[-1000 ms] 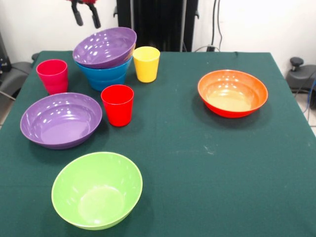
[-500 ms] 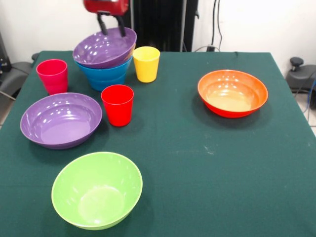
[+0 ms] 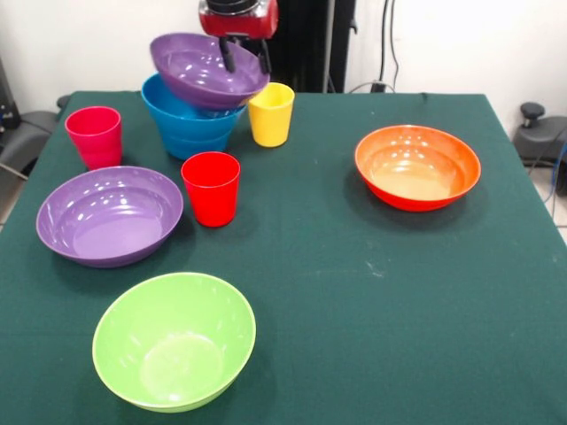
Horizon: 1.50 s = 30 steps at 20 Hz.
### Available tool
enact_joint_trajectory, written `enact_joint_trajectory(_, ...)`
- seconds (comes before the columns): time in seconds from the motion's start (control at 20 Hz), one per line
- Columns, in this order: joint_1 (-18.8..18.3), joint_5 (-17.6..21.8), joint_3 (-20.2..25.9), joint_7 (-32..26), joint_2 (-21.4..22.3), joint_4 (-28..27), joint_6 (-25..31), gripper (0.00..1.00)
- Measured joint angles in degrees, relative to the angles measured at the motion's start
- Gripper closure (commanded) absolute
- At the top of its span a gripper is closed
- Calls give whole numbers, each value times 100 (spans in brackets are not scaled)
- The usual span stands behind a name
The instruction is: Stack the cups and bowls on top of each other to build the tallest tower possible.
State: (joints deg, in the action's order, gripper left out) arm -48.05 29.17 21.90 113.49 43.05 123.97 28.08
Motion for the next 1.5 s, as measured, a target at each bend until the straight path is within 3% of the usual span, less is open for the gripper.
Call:
enact_joint_trajectory(0.55,37,-71,-296,0,-333,-121,-195,0)
enact_joint_trajectory(0.95,-24,-234,-317,0,-195,-130,-148,0)
enact_joint_trajectory(1.5,-327,-560,-290,0,505,-378,1004,0)
